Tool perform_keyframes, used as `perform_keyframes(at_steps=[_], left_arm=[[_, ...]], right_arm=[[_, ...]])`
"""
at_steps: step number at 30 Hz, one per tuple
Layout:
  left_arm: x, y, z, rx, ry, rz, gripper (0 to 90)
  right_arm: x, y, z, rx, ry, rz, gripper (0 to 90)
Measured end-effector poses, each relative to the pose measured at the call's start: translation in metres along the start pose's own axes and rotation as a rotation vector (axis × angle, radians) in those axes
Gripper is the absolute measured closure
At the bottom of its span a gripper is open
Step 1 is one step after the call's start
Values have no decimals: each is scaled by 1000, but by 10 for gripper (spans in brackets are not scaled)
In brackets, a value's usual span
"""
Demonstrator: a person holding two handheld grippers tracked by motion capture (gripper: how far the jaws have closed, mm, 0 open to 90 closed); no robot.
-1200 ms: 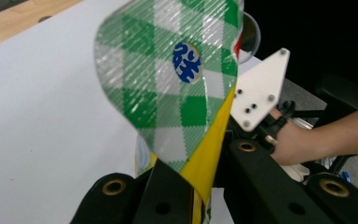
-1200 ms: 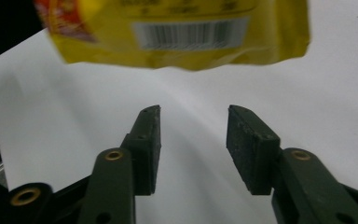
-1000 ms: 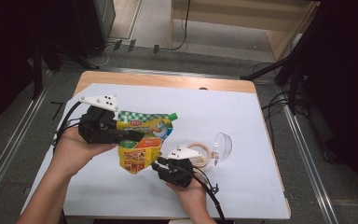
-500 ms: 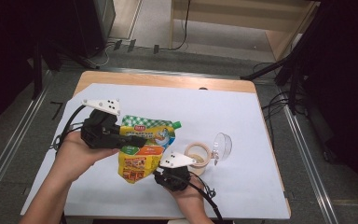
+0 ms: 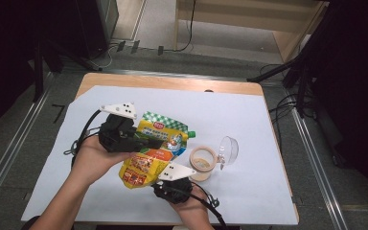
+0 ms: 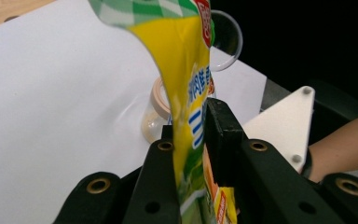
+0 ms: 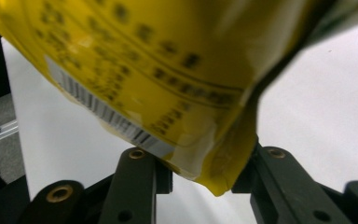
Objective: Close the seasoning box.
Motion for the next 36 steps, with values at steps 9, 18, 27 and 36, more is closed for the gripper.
perform_keyframes(at_steps=[9, 18, 27, 36], left_arm=[[2, 3, -21, 46, 8, 33, 836], [2, 7, -39, 75, 20, 23, 825], [-2, 7, -52, 109, 39, 18, 801], [-1, 3, -60, 123, 72, 63, 758]], right_arm=[[13, 4, -2, 23, -35, 21, 695], [23, 4, -2, 35, -93, -9, 680], [32, -1, 3, 16, -123, -5, 656], [35, -9, 9, -7, -132, -2, 631]])
Point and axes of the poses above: each handheld gripper's, and its own axes: z roughly backward along the jaws, y roughly out of its underside, x roughly to its left, the point moved 8 cm from there along -z, roughly forward along the jaws, and after that the axes turned 3 degrees about -z, right-handed, at the moved point
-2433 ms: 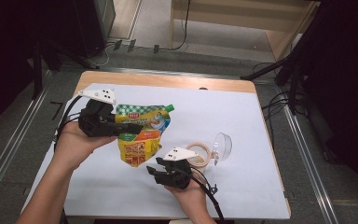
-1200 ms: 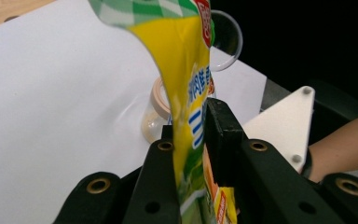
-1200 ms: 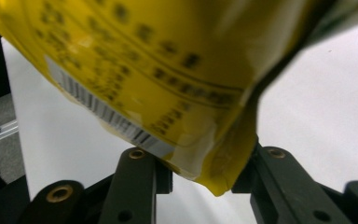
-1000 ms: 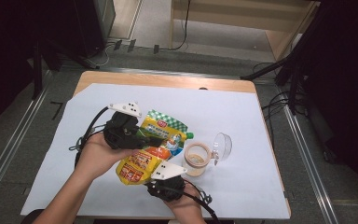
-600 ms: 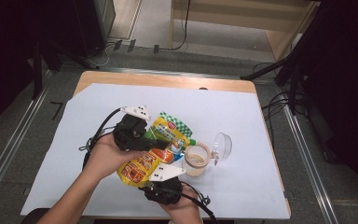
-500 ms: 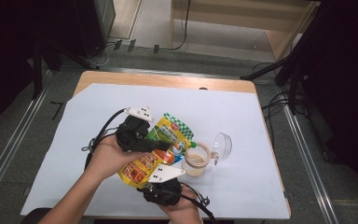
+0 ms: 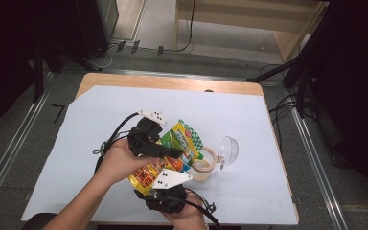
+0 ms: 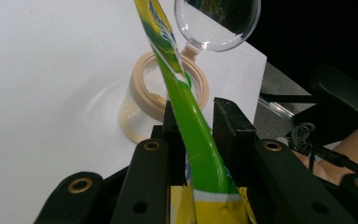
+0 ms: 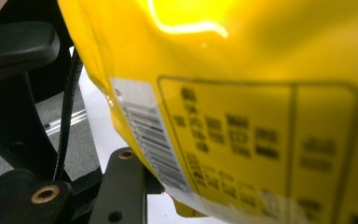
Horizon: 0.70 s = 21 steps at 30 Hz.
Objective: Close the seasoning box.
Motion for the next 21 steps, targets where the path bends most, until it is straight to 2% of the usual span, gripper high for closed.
perform_keyframes(at_steps=[5, 10, 13, 16, 19, 21], left_arm=[[3, -5, -1, 25, -4, 18, 765], [7, -13, -4, 62, 7, 58, 766], [7, -16, -7, 85, 12, 64, 765], [6, -16, -7, 79, 9, 49, 765], [6, -15, -6, 76, 11, 60, 768], [7, -15, -6, 74, 11, 60, 774]], right_arm=[[-3, -4, 2, -4, 12, -4, 616], [-4, -8, 6, -19, 29, 15, 565], [-5, -9, 7, -26, 33, 27, 548], [-4, -8, 8, -20, 29, 37, 537], [-4, -7, 8, -13, 32, 46, 572], [-4, -6, 7, -7, 46, 69, 588]])
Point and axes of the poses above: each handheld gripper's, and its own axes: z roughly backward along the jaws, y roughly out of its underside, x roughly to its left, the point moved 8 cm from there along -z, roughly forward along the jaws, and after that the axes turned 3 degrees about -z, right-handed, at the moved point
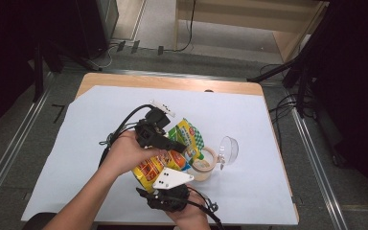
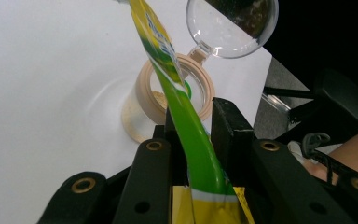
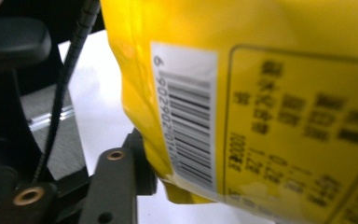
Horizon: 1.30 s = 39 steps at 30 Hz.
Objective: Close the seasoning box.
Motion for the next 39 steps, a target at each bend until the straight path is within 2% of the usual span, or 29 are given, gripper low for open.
perform_keyframes(at_steps=[5, 7, 8, 9, 13, 16, 18, 22, 27, 31, 39], left_arm=[[1, 2, -1, -9, 2, 8, 748], [2, 2, 1, -23, 5, 15, 654], [2, 2, 2, -24, 5, 17, 648], [2, 3, 3, -22, 6, 17, 650], [1, 5, 5, -19, 6, 27, 661], [-1, 6, 6, -16, 1, 22, 668], [-2, 7, 7, -16, -8, 22, 669], [-3, 9, 9, -14, -11, 29, 693], [-1, 11, 9, 12, -42, 20, 794], [-2, 11, 9, 19, -44, 28, 825], [-5, 10, 12, 43, -62, 21, 850]], right_arm=[[0, 1, -1, -1, -4, -26, 618], [-1, 0, 0, -24, -40, -79, 628], [-2, -1, 1, -35, -60, -119, 631], [-3, -1, 1, -36, -56, -129, 628], [-2, -1, 1, -36, -45, -109, 624], [-1, -2, 2, -43, -48, -114, 624], [-2, -3, 3, -53, -48, -122, 624], [-6, -6, 6, -71, -58, -167, 622], [-3, -4, 4, -49, -51, -137, 604], [-1, -4, 3, -46, -59, -126, 600], [5, -3, 0, -11, -33, -15, 576]])
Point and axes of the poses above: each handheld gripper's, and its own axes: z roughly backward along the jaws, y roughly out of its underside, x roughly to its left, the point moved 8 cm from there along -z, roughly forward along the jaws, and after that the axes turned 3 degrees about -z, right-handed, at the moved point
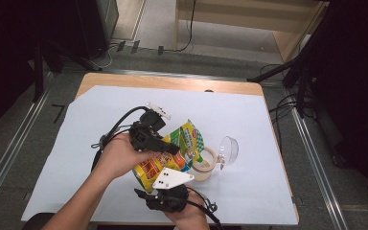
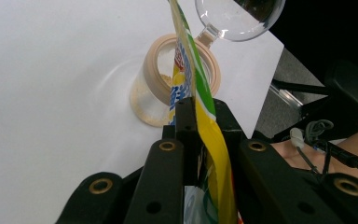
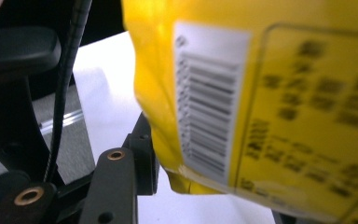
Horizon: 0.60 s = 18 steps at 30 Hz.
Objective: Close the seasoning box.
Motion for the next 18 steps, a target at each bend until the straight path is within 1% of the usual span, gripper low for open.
perform_keyframes(at_steps=[1, 2, 4, 6, 8, 9, 11, 14, 18], left_arm=[[0, 0, 0, 1, 3, 2, 849], [0, 0, 0, -1, 8, 4, 849], [-1, -2, 0, -14, 9, 11, 848], [-1, -3, 0, -19, 8, 4, 841], [-1, -4, 0, -27, 7, 6, 831], [-1, -4, 0, -30, 6, 8, 826], [-2, -5, 1, -48, 18, 10, 808], [-3, -7, 2, -62, 27, 19, 777], [-3, -7, 4, -62, 23, 25, 760]], right_arm=[[1, 0, -1, 5, 0, 9, 578], [1, 1, -1, 7, 11, 23, 605], [0, 0, 0, 8, 18, 25, 624], [0, 0, 0, 10, 22, 12, 627], [-2, 0, 0, 5, 27, 8, 629], [-1, -1, 0, 2, 21, -5, 631], [-1, -2, 1, -9, 12, -24, 632], [-1, -5, 3, -28, 3, -45, 632], [-1, -7, 4, -37, -9, -64, 630]])
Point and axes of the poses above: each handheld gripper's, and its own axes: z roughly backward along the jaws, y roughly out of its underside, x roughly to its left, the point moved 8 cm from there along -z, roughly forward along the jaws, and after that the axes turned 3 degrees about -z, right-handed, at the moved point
